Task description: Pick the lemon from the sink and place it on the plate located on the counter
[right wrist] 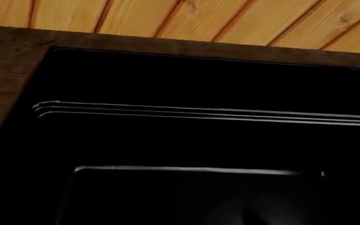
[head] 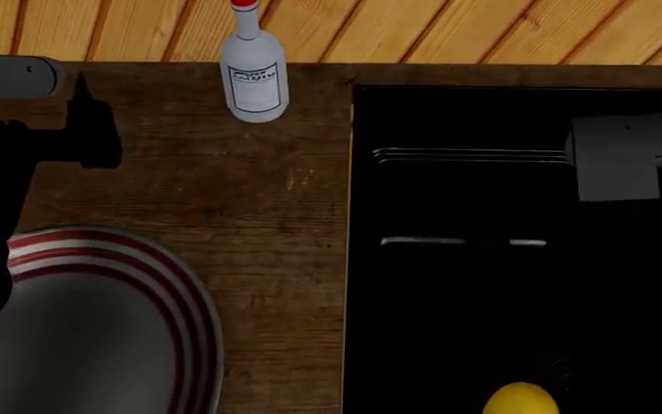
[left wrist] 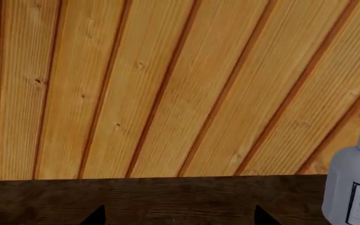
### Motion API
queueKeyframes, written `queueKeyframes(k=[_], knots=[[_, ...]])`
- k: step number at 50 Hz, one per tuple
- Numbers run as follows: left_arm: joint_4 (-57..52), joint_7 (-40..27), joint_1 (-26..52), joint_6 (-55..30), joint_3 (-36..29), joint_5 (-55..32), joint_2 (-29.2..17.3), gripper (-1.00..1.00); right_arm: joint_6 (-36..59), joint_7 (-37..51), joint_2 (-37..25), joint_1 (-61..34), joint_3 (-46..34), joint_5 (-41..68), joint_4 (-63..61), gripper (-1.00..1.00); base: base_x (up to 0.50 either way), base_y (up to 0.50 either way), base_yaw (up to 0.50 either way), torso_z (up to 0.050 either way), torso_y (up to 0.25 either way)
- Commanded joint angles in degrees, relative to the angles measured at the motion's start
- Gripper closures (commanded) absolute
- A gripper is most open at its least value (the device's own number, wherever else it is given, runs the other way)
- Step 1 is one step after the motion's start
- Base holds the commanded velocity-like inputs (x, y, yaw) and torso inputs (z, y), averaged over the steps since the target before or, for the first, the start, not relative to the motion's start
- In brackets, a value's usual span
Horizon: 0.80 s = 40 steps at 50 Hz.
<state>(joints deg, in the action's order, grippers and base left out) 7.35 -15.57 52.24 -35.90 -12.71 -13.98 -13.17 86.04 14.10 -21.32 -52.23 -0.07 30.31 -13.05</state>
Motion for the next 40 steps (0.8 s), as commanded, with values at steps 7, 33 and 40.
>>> queueKeyframes(k=[7,33,40], knots=[[-0.40,-0.39,0.15,-0.28,0.04,-0.51,-0.10,-1.00,3.58,18.04,-7.52,-6.22,-1.88,27.31,14.57,-1.00,0.00,0.00,0.00,0.000,0.000],[-2.12,-1.86,0.80,-1.92,-0.79,-0.29,-0.49,-1.00,1.45,24.12,-12.02,-8.61,-12.09,40.88,27.67,-1.00,0.00,0.00,0.00,0.000,0.000],[-2.66,-1.10,0.45,-1.09,-0.54,-1.19,-0.47,-1.00,1.71,25.02,-12.39,-8.44,-12.66,42.68,27.97,-1.00,0.00,0.00,0.00,0.000,0.000]])
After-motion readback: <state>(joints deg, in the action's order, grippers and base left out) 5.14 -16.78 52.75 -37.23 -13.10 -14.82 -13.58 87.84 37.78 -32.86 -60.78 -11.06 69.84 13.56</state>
